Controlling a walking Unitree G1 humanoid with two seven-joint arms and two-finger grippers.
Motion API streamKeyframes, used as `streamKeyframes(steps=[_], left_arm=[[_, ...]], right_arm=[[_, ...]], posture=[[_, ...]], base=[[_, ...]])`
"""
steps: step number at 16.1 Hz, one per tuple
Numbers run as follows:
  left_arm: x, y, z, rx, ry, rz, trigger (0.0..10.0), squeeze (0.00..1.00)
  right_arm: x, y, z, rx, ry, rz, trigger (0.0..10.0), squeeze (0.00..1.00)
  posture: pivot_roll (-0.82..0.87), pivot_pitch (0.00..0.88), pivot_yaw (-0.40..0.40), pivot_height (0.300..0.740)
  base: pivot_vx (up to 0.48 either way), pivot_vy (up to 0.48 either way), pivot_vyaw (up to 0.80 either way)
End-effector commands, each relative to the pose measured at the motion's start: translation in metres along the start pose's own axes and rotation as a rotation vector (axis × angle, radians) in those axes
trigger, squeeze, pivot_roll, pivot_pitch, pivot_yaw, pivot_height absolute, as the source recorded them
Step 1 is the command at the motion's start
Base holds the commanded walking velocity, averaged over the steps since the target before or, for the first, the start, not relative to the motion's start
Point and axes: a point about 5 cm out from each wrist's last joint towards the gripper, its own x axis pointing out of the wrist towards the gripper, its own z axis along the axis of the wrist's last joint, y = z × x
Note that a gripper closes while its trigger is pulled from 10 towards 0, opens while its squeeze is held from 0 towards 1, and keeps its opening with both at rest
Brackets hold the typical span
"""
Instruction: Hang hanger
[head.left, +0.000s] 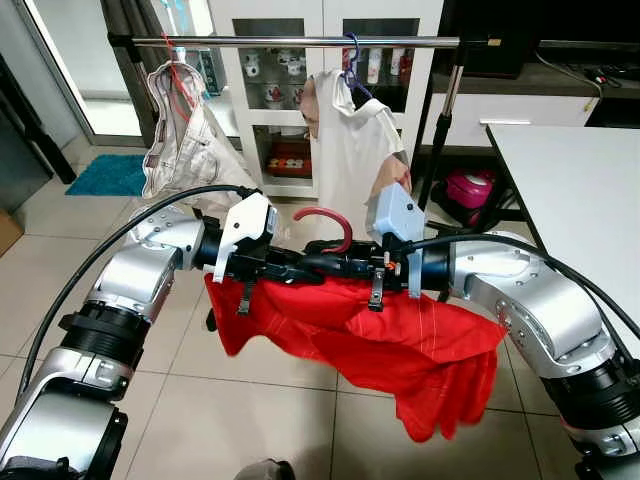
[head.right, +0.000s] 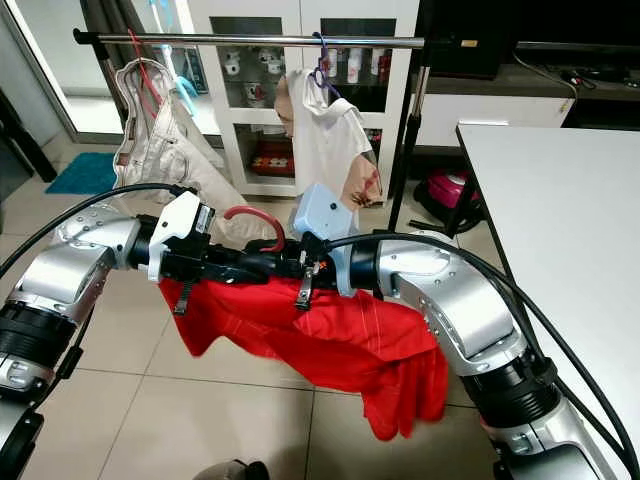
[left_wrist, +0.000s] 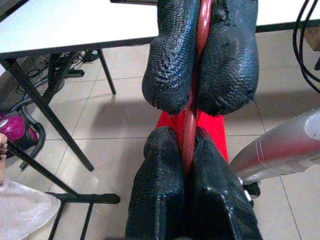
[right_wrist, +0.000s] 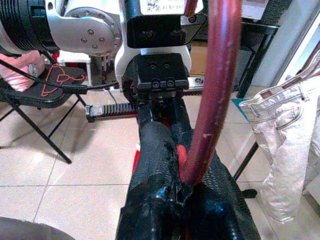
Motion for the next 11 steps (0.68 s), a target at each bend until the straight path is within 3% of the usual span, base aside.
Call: streamKeyframes(steps=[1,11], left_arm=[[-0.0054,0.0078,0.0184,0.06,-0.057,0.05,0.0,0.0],[-0.008,0.0123,0.0192,0.084,-0.05,0.104,0.0,0.0]], right_arm=[[0.0067,0.007,-0.004,0.003,0.028,0.056,0.0,0.0],[0.005,0.0087,-0.0102,0.029,0.037,0.062,0.0,0.0]], posture=[[-0.16,0.0,0.084,0.74],[-0.16,0.0,0.08,0.74]], base=[[0.0,0.0,0.0],[0.0,0.0,0.0]])
